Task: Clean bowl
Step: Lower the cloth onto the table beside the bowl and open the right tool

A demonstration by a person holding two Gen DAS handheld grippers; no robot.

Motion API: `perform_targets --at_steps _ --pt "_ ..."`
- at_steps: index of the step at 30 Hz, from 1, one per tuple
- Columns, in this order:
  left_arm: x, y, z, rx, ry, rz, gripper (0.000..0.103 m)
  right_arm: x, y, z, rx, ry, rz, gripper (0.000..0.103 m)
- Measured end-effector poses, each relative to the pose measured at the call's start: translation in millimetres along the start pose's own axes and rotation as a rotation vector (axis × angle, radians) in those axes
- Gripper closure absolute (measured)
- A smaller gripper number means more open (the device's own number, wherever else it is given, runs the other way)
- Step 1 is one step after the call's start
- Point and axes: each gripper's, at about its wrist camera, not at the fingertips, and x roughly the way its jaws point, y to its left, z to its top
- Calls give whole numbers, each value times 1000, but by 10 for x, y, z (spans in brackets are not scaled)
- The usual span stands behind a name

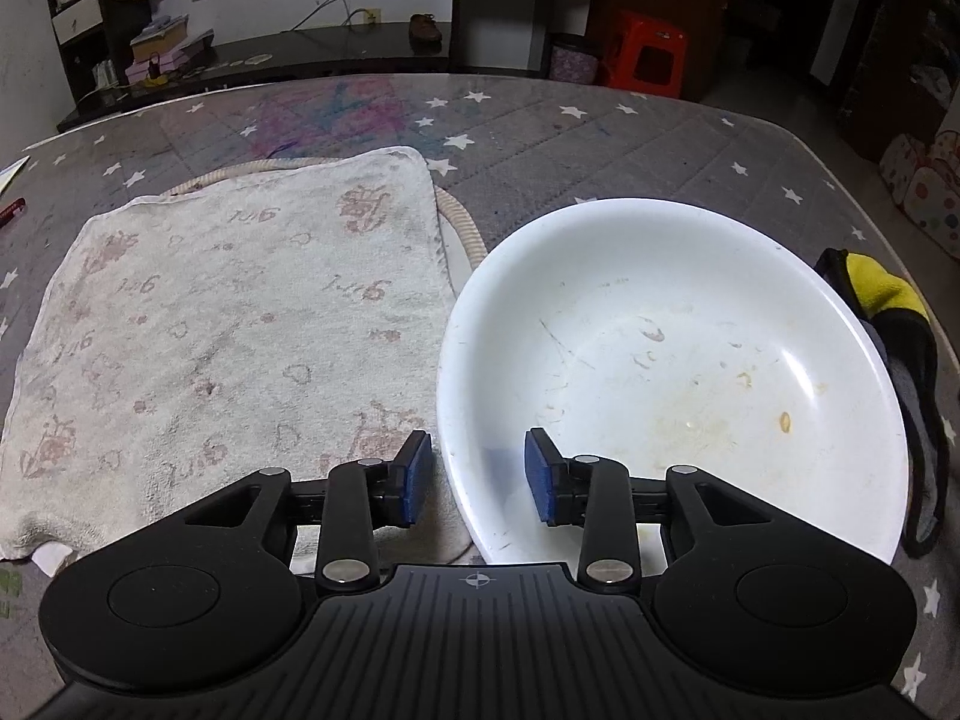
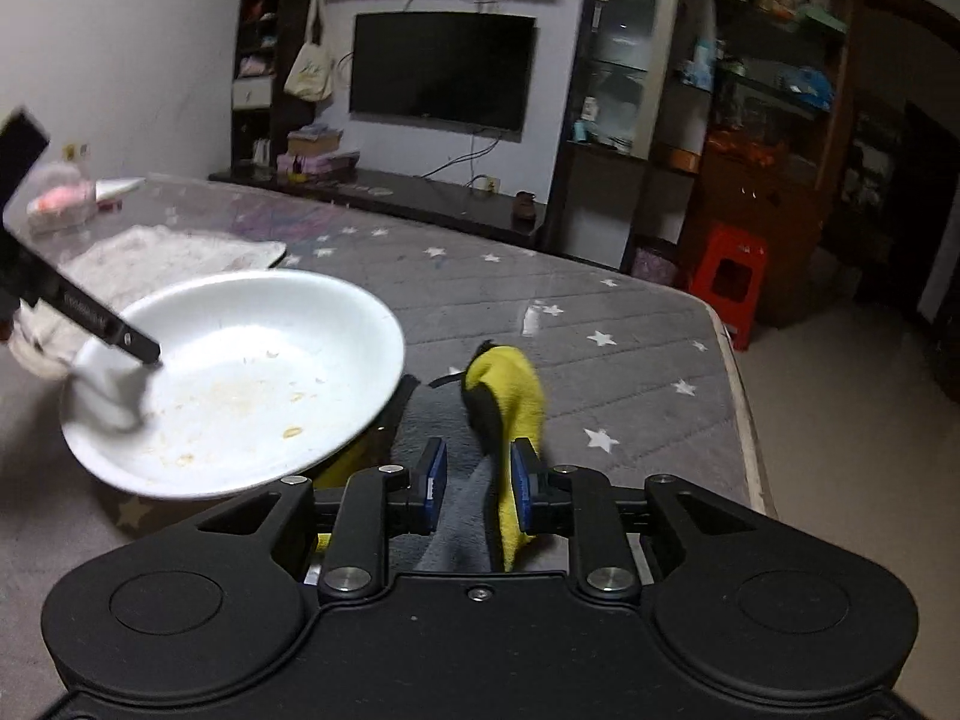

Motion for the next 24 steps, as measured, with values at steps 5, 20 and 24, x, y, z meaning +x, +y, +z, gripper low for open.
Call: perform_targets --at_steps 5,20,24 --pt "8 -7 -2 3 -1 10 66 142 -74 -98 -25 49 -90 78" --pt "21 -126 -32 29 21 5 64 577 75 -192 -36 98 -33 78" --pt "25 -133 -35 30 21 6 62 680 198 -119 -61 83 -4 78"
